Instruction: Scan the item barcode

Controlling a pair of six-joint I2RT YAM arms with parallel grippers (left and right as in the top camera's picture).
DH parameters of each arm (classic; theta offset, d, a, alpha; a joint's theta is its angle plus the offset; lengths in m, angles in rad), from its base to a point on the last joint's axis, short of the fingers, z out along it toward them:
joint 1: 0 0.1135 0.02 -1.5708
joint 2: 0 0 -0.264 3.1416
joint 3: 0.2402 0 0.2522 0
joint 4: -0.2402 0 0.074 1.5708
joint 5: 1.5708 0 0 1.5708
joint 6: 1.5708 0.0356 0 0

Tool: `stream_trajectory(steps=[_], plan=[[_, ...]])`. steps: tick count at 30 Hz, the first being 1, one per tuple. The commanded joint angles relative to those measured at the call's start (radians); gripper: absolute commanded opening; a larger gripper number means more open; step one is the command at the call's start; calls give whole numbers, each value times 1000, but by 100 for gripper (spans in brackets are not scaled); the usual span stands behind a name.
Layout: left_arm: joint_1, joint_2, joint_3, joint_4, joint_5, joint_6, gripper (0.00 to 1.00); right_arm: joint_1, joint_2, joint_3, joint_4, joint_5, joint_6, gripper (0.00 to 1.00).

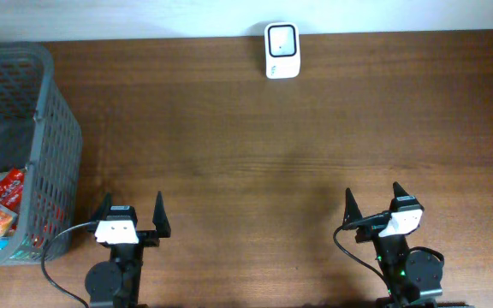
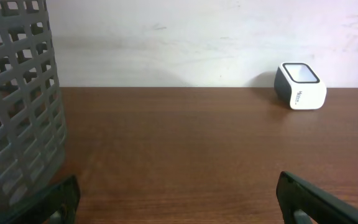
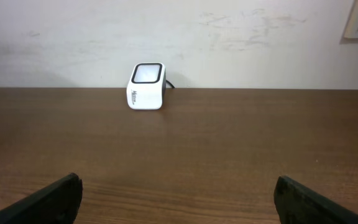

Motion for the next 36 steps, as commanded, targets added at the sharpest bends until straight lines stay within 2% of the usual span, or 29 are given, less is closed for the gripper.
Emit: stream_trajectory(steps=[1,31,35,36], plan=[[4,-6,-2,-9,-3,16,99,5,-4,-8,-2,9,4,98],[4,-6,-2,-9,-3,15,99,5,-4,-8,-2,8,4,98],[3,-6,-1,1,16,11,99,5,-4,-8,-2,9,4,98],[3,-6,-1,31,68,11,99,5,-4,-8,-2,8,4,98]])
